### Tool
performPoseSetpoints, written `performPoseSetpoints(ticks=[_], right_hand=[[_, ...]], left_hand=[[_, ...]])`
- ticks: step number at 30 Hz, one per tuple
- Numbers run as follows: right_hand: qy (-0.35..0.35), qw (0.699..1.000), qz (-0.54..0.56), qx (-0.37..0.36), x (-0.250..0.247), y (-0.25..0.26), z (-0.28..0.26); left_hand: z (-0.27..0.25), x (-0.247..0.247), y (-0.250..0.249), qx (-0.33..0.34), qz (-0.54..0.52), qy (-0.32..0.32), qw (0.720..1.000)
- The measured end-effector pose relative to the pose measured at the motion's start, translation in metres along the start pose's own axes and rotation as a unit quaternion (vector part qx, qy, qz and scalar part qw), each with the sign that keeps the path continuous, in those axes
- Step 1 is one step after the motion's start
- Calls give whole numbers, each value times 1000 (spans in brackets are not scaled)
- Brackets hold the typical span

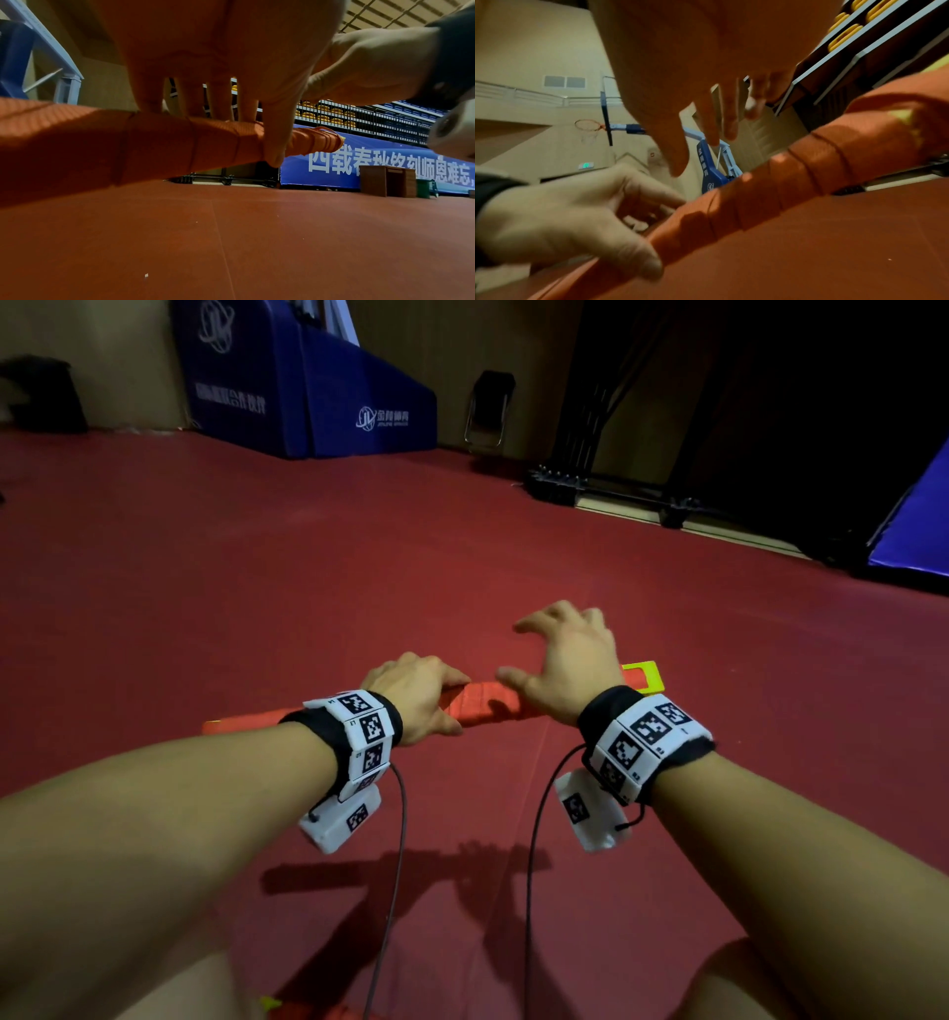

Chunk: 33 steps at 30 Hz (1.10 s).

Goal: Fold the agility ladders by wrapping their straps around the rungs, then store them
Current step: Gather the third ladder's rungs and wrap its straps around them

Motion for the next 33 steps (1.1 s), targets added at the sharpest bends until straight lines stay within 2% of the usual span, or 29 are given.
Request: performPoseSetpoints(ticks=[3, 5, 12, 18, 23, 33], right_hand=[[102, 992, -45, -60, 22, 12, -5], [132, 986, -60, -83, 31, 15, -7], [149, 983, -32, -100, 41, 16, -8], [152, 985, -13, -79, 40, 6, -10], [160, 985, 2, -57, 38, -6, -14], [190, 980, 17, -57, 47, -1, -29]], left_hand=[[2, 1, -3, -1, -1, 1, 1000], [2, 0, -5, 1, -8, 1, 1000], [-5, -8, -7, 19, -20, -16, 999], [-16, -21, -1, 28, -72, -26, 997], [-26, -22, 17, 14, -29, 5, 999], [-41, -10, 20, 16, 11, 26, 999]])
Point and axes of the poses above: each hand's wrist, its own z-axis towards the middle knuckle, its own x-axis out of the palm, y = z × x, the point moved 5 cm from there along z, towards the middle knuckle, and after that the axes turned 7 degrees about z, right-handed, at the moved point
